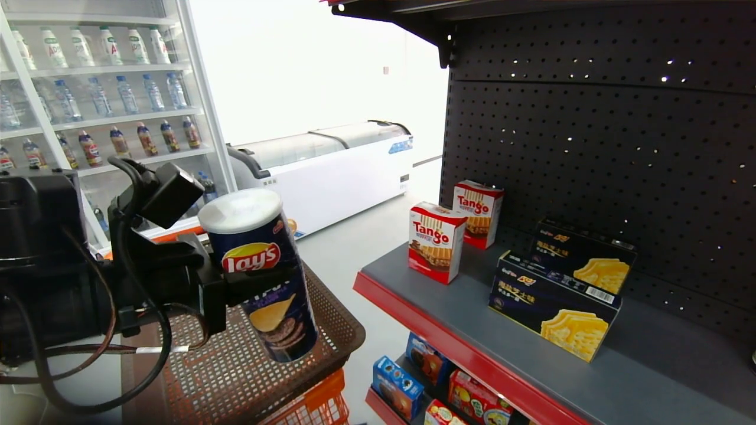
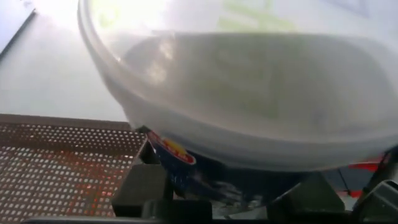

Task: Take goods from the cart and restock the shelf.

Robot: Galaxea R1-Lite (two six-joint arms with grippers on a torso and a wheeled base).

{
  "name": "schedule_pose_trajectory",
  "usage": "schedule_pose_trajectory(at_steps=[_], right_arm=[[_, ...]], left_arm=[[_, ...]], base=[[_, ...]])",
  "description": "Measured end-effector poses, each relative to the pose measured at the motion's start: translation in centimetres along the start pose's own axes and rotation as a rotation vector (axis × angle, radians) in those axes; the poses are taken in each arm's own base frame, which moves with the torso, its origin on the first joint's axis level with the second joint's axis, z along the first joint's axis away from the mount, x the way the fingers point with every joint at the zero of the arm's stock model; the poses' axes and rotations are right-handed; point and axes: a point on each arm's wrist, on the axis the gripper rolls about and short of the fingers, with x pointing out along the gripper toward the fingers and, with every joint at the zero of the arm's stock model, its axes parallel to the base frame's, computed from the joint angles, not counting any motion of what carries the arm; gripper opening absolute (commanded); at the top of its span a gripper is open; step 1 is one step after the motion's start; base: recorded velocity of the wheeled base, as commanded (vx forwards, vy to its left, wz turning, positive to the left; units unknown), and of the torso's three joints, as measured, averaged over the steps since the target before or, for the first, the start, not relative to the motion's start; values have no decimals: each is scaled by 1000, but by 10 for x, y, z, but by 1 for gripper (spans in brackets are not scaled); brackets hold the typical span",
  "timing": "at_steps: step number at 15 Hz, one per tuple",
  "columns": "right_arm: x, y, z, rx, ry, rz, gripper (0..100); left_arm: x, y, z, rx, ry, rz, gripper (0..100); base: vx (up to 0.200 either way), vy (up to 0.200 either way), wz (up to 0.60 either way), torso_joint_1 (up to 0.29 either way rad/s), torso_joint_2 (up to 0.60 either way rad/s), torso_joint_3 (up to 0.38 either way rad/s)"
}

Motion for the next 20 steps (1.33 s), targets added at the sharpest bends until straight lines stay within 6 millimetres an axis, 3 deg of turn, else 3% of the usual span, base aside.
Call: schedule_pose_trajectory(at_steps=[11,20], right_arm=[[0,0,0,0,0,0,100],[0,0,0,2,0,0,100]], left_arm=[[-13,-24,-14,-47,40,-221,0],[-9,-25,1,-33,12,-259,0]], base=[[0,0,0,0,0,0],[0,0,0,0,0,0]])
